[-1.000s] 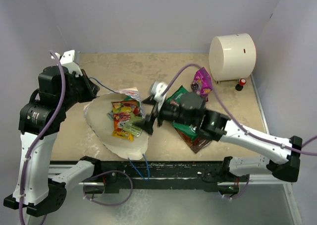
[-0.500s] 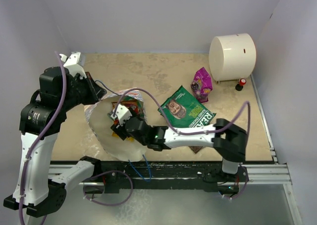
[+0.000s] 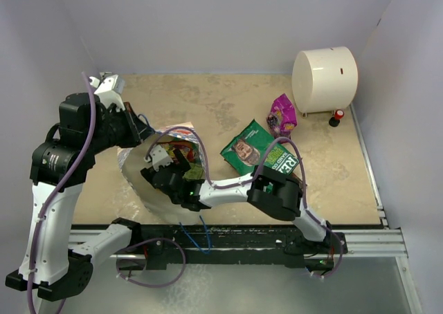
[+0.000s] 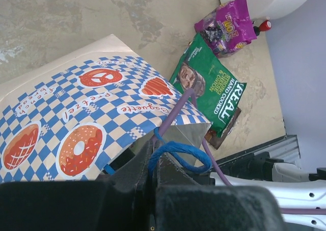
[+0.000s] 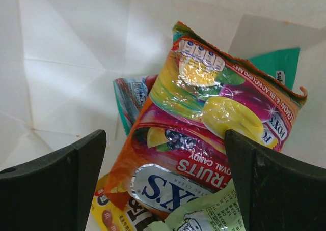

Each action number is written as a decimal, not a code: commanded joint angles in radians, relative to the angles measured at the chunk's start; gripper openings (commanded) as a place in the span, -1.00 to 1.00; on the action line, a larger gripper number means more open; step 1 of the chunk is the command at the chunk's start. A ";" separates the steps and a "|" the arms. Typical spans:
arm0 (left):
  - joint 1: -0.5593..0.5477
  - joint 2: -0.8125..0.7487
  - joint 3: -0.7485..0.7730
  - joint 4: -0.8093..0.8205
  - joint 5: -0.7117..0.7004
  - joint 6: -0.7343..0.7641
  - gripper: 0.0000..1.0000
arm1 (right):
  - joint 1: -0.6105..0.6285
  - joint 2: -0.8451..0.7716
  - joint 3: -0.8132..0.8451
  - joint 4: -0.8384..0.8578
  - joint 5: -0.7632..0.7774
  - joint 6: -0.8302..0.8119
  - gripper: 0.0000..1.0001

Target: Take the snacks out of the paper bag

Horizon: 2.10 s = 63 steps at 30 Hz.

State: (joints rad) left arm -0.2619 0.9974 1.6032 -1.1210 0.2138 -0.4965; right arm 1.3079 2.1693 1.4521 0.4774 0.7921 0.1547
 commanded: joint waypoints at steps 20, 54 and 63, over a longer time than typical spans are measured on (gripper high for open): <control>0.000 -0.036 0.012 0.001 0.005 -0.002 -1.00 | -0.059 -0.082 -0.129 0.076 -0.159 0.032 -0.60; 0.000 -0.042 -0.022 -0.011 -0.092 -0.046 -1.00 | -0.061 -0.587 -0.367 0.111 -0.590 0.164 -1.00; 0.000 -0.039 -0.025 -0.005 -0.103 -0.034 -1.00 | -0.061 -0.746 -0.391 0.026 -0.593 0.196 -1.00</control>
State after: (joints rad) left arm -0.2623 0.9627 1.5715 -1.1687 0.1261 -0.5381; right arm 1.2491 1.5166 1.0538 0.4793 0.2157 0.3172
